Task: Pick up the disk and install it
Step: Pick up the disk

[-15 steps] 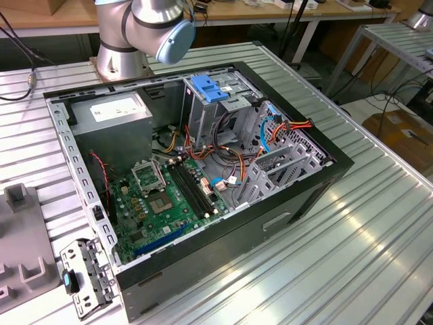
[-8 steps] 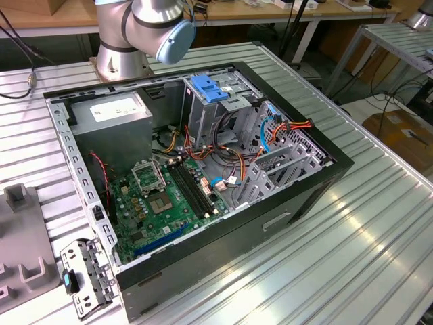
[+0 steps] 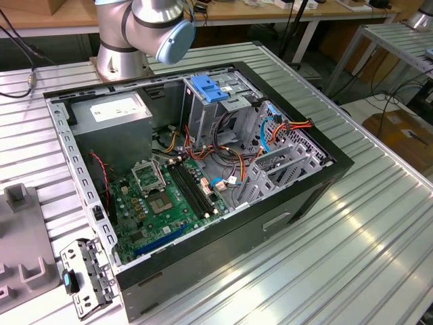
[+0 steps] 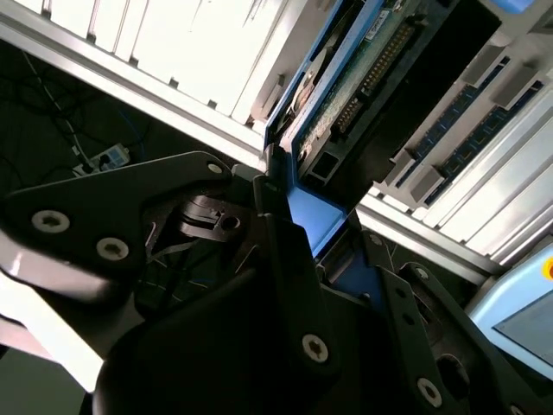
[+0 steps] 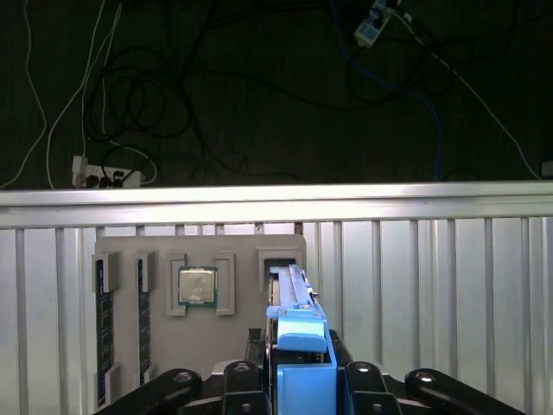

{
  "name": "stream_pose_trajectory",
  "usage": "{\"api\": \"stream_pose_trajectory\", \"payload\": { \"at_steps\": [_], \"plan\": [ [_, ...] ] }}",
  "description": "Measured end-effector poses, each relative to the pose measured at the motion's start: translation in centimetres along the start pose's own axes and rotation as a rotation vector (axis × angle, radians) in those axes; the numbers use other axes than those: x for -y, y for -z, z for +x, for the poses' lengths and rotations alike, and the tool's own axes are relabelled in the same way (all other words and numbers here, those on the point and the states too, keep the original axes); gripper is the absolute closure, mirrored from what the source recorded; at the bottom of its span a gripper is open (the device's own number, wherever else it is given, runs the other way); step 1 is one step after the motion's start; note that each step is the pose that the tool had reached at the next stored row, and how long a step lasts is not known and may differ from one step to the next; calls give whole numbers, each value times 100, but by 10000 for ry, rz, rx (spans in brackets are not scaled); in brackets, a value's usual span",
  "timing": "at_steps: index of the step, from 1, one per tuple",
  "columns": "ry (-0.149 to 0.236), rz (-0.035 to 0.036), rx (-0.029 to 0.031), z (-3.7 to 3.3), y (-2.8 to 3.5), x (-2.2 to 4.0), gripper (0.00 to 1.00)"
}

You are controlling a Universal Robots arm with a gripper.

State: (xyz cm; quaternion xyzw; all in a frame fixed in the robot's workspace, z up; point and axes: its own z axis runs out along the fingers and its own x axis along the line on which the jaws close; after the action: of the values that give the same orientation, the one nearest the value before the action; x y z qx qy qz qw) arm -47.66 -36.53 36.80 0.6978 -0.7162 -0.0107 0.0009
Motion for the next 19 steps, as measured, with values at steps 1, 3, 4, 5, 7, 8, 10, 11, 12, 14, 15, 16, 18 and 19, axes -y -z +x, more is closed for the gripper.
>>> {"api": "stream_pose_trajectory", "payload": {
  "at_steps": [1, 3, 4, 5, 7, 8, 10, 11, 12, 14, 15, 16, 18, 19],
  "plan": [
    [0, 1, 0, 0, 5, 0, 63],
    [0, 1, 0, 0, 11, 0, 63],
    [0, 0, 0, 0, 18, 0, 63],
    [0, 0, 0, 0, 21, 0, 63],
    [0, 1, 0, 0, 29, 0, 63],
    [0, 1, 1, -1, 31, 0, 63],
    [0, 0, 0, -1, 38, -1, 63],
    [0, 0, 0, 0, 41, 0, 63],
    [0, 1, 0, -1, 44, -1, 63],
    [0, 1, 0, -1, 51, -1, 63],
    [0, 1, 0, -1, 55, -1, 63],
    [0, 1, 1, -1, 59, -1, 63],
    [0, 1, 0, -1, 66, -1, 63],
    [0, 0, 0, -1, 69, -1, 63]
  ]
}}
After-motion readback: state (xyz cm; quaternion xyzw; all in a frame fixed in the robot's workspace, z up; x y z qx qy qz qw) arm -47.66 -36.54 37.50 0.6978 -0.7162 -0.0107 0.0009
